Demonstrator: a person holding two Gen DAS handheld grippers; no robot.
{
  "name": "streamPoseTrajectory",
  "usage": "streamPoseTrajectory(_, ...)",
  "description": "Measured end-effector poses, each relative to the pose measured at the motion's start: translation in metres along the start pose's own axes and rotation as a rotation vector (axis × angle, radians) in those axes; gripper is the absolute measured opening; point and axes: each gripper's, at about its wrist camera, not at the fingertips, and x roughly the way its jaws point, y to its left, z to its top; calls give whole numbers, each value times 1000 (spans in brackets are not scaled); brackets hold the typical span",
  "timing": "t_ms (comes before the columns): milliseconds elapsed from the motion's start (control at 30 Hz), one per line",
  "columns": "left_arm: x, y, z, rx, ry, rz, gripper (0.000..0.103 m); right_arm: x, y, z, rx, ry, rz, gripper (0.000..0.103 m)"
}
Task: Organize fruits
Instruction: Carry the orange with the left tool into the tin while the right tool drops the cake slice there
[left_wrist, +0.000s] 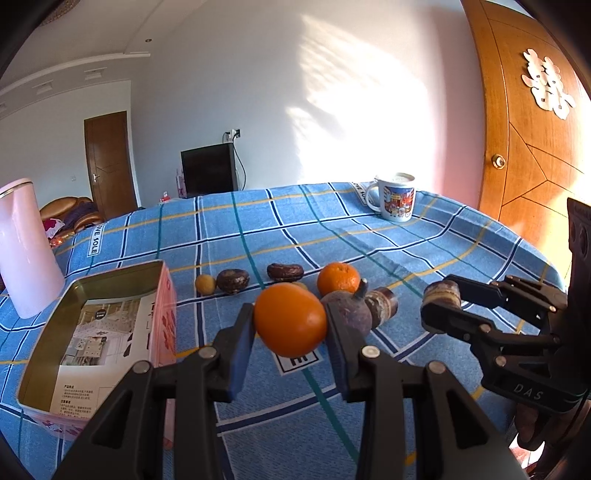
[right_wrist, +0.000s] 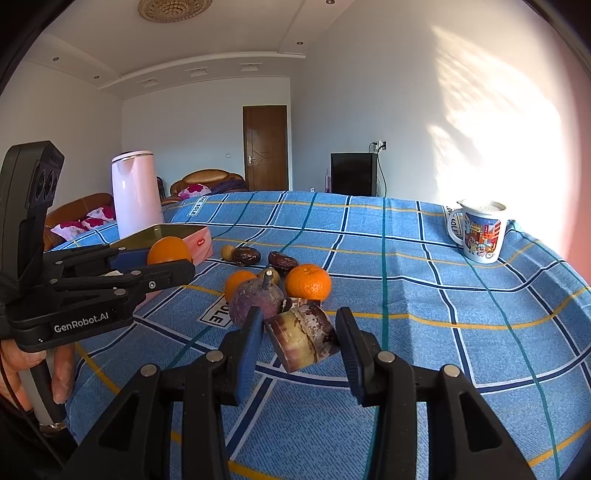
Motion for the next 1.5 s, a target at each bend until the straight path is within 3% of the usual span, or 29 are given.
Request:
streamPoseTrajectory(500,-17,32,11,-44,-37,76,39,-2,28,42,-63,-27,52,43)
streamPoseTrajectory(933,-13,138,9,-189,47,201,39,57,95,104,-165,18,241,43)
streamPoseTrajectory(1233,0,180,4,-233,119,220,39,120,147,102,-222,112,316,43)
streamPoseTrajectory(1500,9,184,-1,-224,157,234,39,151,162,92,-227,174,334,43)
